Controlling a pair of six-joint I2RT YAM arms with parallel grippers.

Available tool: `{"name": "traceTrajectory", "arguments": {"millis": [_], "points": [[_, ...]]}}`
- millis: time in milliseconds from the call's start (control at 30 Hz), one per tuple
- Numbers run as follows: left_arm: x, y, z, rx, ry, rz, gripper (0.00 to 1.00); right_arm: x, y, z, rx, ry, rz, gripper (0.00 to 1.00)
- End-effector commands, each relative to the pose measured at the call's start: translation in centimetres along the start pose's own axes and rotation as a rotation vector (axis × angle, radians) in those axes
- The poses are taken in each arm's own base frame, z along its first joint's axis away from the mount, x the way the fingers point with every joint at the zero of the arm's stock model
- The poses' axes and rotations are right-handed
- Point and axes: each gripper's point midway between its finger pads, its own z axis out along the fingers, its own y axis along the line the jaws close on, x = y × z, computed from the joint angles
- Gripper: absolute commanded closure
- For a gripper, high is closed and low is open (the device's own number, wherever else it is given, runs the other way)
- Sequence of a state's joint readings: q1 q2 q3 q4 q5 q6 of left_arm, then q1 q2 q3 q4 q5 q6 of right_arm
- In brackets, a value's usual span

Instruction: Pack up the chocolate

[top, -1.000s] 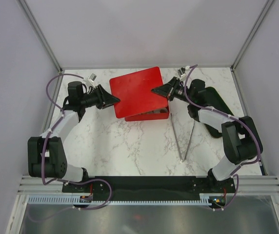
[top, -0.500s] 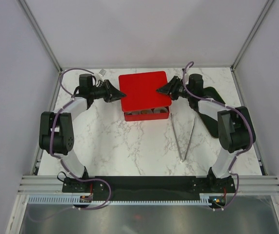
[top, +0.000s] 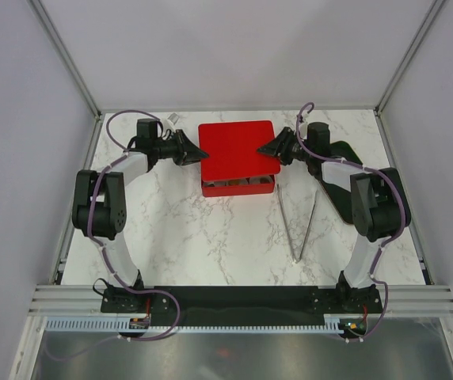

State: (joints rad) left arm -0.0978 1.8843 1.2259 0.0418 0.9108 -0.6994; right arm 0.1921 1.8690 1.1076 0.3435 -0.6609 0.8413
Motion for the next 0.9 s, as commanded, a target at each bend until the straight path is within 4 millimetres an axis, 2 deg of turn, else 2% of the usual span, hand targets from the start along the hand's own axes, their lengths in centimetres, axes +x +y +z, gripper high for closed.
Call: {"name": "traceTrajectory", "arguments": {"millis": [0,467,867], "points": [[-2.4,1.0,0.0,-0.06,-0.064,0.071,0.97,-2.1,-0.3,0.2,-0.008,-0.051,-0.112,0.53],[-2.5,2.4,0.0,-0.11,-0.046,0.046,0.98,-2.1,-2.9,0.0,0.058,-0.038,-0.137,0.5],[-2.7,2.4,-0.3,-0.094,-0.041,0.028,0.98,-2.5,-4.4,-0.7,0.067,-0.051,-0.116,0.46]]}}
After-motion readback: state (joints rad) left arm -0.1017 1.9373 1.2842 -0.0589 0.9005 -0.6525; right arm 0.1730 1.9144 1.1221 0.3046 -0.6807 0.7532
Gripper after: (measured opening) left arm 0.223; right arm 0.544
